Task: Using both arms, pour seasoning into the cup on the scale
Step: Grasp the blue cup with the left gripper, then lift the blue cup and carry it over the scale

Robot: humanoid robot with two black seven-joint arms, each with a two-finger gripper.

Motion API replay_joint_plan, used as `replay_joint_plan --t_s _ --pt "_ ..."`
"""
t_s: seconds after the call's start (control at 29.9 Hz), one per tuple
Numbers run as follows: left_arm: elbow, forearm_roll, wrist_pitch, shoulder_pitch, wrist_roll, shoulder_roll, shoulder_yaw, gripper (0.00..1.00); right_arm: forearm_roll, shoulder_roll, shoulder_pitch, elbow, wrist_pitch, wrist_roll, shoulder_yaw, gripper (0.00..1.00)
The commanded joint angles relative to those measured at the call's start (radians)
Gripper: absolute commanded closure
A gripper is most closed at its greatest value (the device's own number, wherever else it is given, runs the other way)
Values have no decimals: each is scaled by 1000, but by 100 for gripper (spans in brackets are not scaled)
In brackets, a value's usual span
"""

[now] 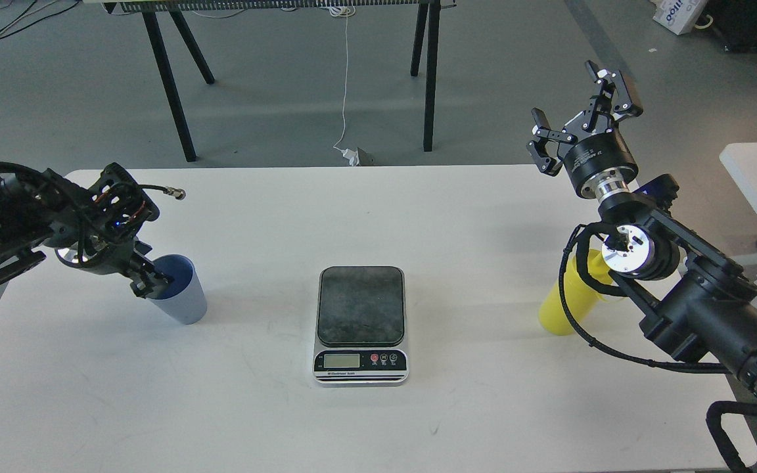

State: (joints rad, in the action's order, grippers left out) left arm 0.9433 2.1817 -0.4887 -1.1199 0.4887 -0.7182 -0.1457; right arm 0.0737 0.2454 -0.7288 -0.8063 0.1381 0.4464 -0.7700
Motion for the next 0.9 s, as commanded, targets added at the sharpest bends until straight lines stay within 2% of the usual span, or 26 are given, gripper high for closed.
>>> replay_joint_plan --t_s 0.0,0.43,0.5,0.6,0.87 --pt "0 0 0 0 0 0 2 47 0 0 0 1 0 0 0 1" --pt "2 0 0 3 0 19 0 57 0 2 16 3 0 0 0 1" --pt "2 0 0 8 0 19 0 64 0 2 16 3 0 0 0 1" --pt "2 0 0 8 0 19 0 89 0 2 16 3 0 0 0 1" --pt "3 0 0 0 0 17 -5 92 0 0 17 4 0 0 0 1"
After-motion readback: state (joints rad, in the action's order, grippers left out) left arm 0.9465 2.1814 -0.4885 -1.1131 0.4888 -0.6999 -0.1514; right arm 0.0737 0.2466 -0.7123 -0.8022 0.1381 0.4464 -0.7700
